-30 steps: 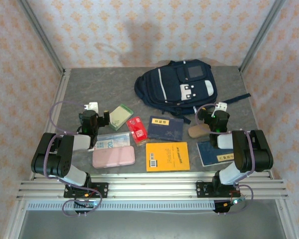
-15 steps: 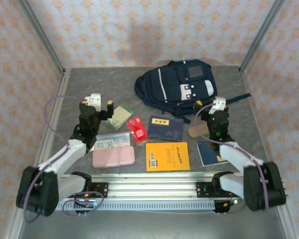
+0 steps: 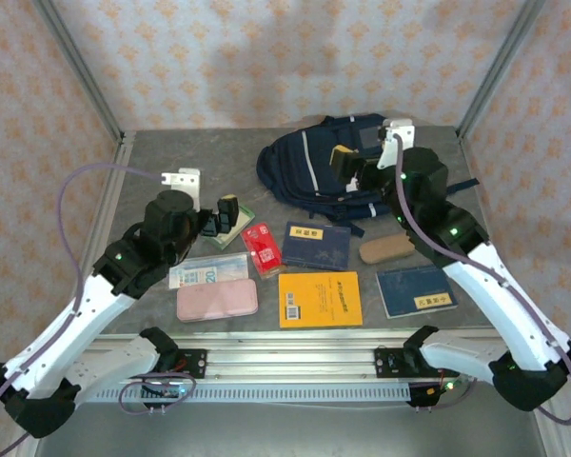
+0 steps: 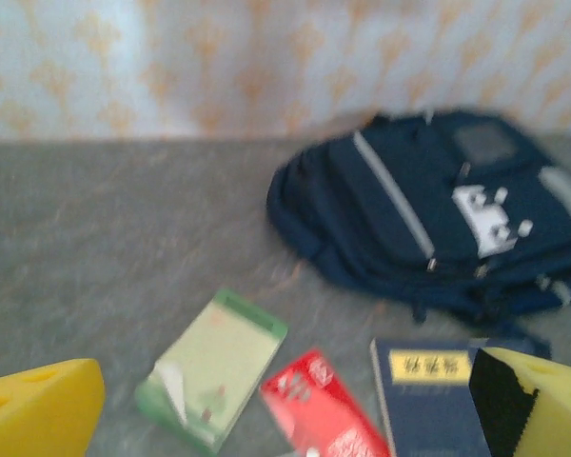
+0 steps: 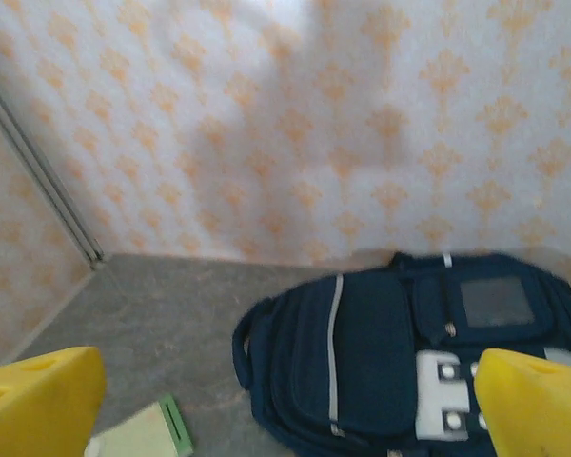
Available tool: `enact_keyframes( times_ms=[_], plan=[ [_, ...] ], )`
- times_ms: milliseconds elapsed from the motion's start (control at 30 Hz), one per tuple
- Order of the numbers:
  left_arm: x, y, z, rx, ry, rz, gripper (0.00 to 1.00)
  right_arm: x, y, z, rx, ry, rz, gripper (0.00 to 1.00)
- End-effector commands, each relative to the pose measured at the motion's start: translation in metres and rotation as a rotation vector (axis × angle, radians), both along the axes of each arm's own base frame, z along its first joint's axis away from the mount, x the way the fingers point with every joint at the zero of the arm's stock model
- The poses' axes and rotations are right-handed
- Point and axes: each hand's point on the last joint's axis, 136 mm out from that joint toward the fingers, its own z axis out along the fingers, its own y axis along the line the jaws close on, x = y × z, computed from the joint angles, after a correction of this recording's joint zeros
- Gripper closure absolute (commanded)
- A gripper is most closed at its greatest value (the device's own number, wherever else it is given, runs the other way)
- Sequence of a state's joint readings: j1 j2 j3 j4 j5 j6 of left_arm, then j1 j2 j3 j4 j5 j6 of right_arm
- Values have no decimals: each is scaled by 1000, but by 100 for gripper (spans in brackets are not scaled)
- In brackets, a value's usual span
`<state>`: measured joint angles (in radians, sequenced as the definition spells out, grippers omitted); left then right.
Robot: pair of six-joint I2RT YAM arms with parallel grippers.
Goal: Pack books, pencil case, and school supplies into a backpack
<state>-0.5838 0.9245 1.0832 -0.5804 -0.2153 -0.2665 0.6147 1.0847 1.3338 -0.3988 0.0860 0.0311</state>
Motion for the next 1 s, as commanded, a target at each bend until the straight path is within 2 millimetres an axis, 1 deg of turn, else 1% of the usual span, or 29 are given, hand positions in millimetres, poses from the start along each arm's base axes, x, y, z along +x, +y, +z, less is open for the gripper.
enact_keyframes(
  times_ms=[0,33,67,133,200,267,300,333,367,400,467,500,567,600,667,700,767,833,867,933,967],
  plan=[
    [-6,6,-35,-25,165,45,0,3,6,-51,25,152,2,1],
    [-2,5,-40,-95,186,75,0,12,10,-59,15,175,-9,1],
    [1,4,-48,-162,215,91,0,22,14,-70,-29,225,-23,1],
    [8,0,-61,-244,283,87,0,41,25,-96,-120,341,-38,1],
    [13,-1,-75,-327,372,108,0,59,38,-106,-95,363,-54,1],
    [16,0,-84,-331,416,116,0,74,55,-117,-99,358,-30,0],
    [18,1,-86,-320,420,119,0,81,59,-120,-125,347,-20,2],
    [18,1,-88,-310,422,116,0,93,56,-127,-158,345,-53,5],
    [19,0,-89,-304,424,107,0,108,50,-135,-155,367,-86,8],
    [19,-1,-89,-305,426,99,0,120,46,-144,-124,405,-84,11],
    [20,-4,-93,-309,441,86,0,146,36,-167,-61,482,-97,16],
    [20,-7,-95,-312,452,77,0,160,28,-184,-60,529,-117,18],
    [20,-11,-99,-314,474,59,1,178,19,-210,-79,605,-133,20],
    [20,-13,-101,-316,485,49,1,187,18,-221,-67,642,-123,23],
    [20,-16,-108,-320,504,36,3,201,21,-239,-20,692,-81,24],
    [20,-17,-111,-321,509,32,3,207,22,-247,5,718,-63,28],
    [22,-19,-117,-322,520,30,5,217,31,-258,23,746,-16,30],
    [23,-23,-122,-328,534,19,7,223,44,-272,27,785,48,33],
    [24,-25,-123,-313,532,-11,8,225,51,-276,39,796,81,33],
    [25,-31,-125,-319,541,-41,10,228,62,-291,59,823,133,34],
    [25,-33,-125,-320,544,-50,11,229,67,-294,71,830,155,35]
  ],
)
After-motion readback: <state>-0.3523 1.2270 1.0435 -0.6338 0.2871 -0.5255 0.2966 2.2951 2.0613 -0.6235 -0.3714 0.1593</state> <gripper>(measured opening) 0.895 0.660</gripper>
